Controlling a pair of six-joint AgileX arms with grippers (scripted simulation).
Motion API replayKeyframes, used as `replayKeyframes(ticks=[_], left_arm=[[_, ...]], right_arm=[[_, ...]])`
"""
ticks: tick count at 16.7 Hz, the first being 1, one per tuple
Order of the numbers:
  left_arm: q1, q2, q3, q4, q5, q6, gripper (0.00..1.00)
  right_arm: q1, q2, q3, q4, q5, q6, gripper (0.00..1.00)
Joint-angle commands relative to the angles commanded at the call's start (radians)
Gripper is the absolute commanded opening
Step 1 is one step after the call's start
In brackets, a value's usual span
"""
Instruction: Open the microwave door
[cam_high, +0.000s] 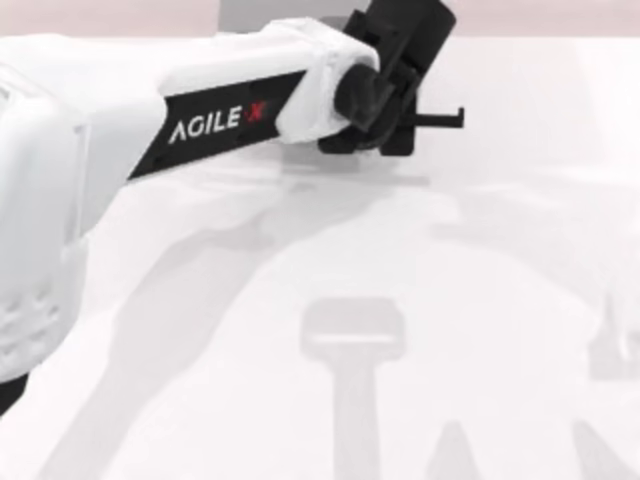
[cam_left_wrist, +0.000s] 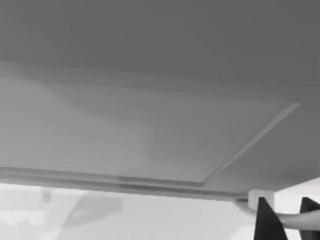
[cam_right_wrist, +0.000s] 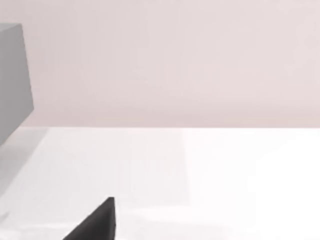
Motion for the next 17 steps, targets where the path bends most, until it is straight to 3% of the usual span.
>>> replayKeyframes(ticks=[17], left_arm=[[-0.004,-0.009,-0.016,0.012,0.012,0.01,0.0]], right_arm=[[0.0,0.0,0.0,0.0,0.0,0.0,1.0]])
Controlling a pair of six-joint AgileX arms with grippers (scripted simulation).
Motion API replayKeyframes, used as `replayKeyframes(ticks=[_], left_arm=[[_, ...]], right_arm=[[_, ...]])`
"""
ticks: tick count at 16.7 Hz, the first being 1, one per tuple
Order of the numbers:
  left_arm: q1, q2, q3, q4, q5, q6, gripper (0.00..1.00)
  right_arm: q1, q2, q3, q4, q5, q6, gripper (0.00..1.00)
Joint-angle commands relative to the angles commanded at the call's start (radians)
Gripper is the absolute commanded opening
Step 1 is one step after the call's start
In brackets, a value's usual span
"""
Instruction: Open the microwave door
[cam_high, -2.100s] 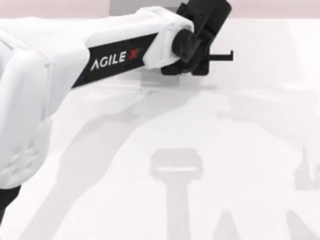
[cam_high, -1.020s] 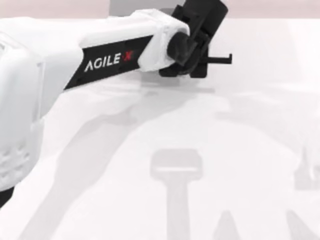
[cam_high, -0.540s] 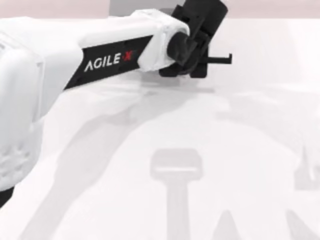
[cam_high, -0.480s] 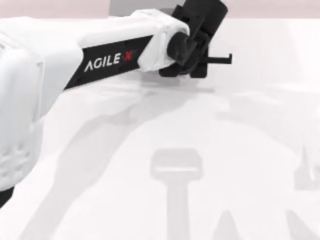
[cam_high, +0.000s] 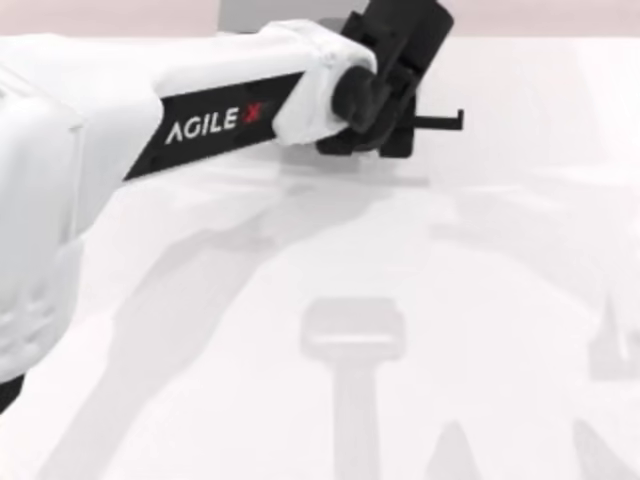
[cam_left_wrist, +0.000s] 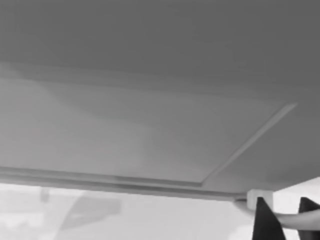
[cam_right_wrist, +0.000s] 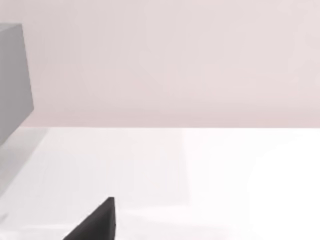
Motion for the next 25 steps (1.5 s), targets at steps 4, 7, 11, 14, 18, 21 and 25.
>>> replayKeyframes(ticks=[4,7,11,14,18,21,25], left_arm=[[0.008,-0.021,-0.035,0.02,0.011,0.024,0.0],[0.008,-0.021,-0.035,0.02,0.012,0.024,0.0],[0.008,-0.021,-0.035,0.02,0.012,0.024,0.0],[0.008,-0.021,-0.035,0.02,0.012,0.024,0.0],[0.008,-0.021,-0.035,0.02,0.012,0.024,0.0],[0.008,-0.021,-0.035,0.02,0.012,0.024,0.0],[0.008,-0.021,-0.035,0.02,0.012,0.024,0.0]], right_arm=[[0.0,0.0,0.0,0.0,0.0,0.0,1.0],[0.0,0.0,0.0,0.0,0.0,0.0,1.0],[0.0,0.0,0.0,0.0,0.0,0.0,1.0],[0.0,0.0,0.0,0.0,0.0,0.0,1.0],[0.0,0.0,0.0,0.0,0.0,0.0,1.0],[0.0,0.0,0.0,0.0,0.0,0.0,1.0],[0.0,0.0,0.0,0.0,0.0,0.0,1.0]])
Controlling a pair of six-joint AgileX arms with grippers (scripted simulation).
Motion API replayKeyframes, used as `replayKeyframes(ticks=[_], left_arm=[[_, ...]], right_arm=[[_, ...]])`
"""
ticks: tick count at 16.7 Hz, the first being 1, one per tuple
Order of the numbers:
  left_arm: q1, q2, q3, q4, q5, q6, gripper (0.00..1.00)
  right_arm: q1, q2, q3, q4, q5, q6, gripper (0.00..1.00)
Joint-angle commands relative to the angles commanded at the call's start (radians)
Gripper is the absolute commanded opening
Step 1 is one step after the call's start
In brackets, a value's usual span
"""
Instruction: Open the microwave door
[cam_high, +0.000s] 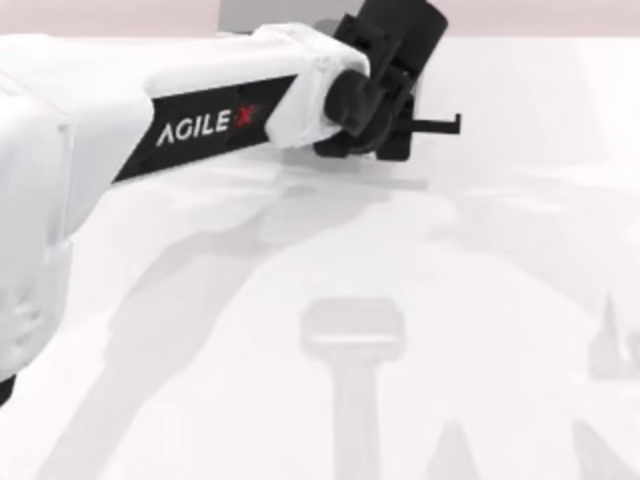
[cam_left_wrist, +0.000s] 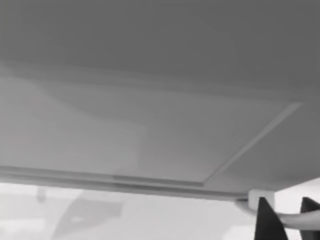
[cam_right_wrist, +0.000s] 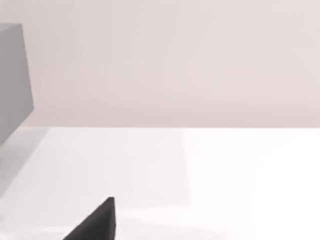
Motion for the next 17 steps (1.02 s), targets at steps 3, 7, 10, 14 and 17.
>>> replayKeyframes(ticks=[3,7,10,14,17], left_arm=[[0.0,0.0,0.0,0.0,0.0,0.0,0.0],[-0.003,-0.01,-0.018,0.012,0.013,0.011,0.0],[0.004,-0.03,-0.047,0.031,0.024,0.034,0.0],[0.005,-0.031,-0.051,0.031,0.025,0.035,0.0],[0.005,-0.031,-0.051,0.031,0.025,0.035,0.0]], right_arm=[[0.0,0.0,0.0,0.0,0.0,0.0,1.0],[0.0,0.0,0.0,0.0,0.0,0.0,1.0],[0.0,0.0,0.0,0.0,0.0,0.0,1.0],[0.0,0.0,0.0,0.0,0.0,0.0,1.0],[0.0,0.0,0.0,0.0,0.0,0.0,1.0]])
